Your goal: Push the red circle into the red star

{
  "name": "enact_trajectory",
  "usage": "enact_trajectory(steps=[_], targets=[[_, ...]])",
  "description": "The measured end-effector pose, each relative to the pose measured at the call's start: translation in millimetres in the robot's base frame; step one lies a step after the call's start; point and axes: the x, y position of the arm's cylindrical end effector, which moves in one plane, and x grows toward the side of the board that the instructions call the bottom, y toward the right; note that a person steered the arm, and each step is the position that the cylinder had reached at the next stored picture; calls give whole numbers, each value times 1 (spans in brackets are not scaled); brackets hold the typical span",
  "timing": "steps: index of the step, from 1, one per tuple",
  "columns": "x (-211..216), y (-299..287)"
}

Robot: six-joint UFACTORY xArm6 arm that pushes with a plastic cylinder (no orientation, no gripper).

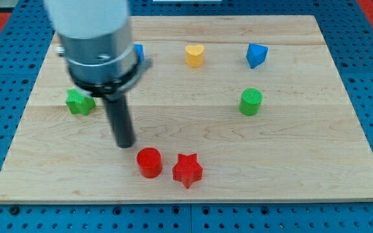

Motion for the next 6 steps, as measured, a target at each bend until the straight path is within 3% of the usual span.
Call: enact_trajectory(steps=[1, 2, 3, 5, 6], targets=[[28, 10], [38, 77], [34, 84], [19, 39], [7, 70]])
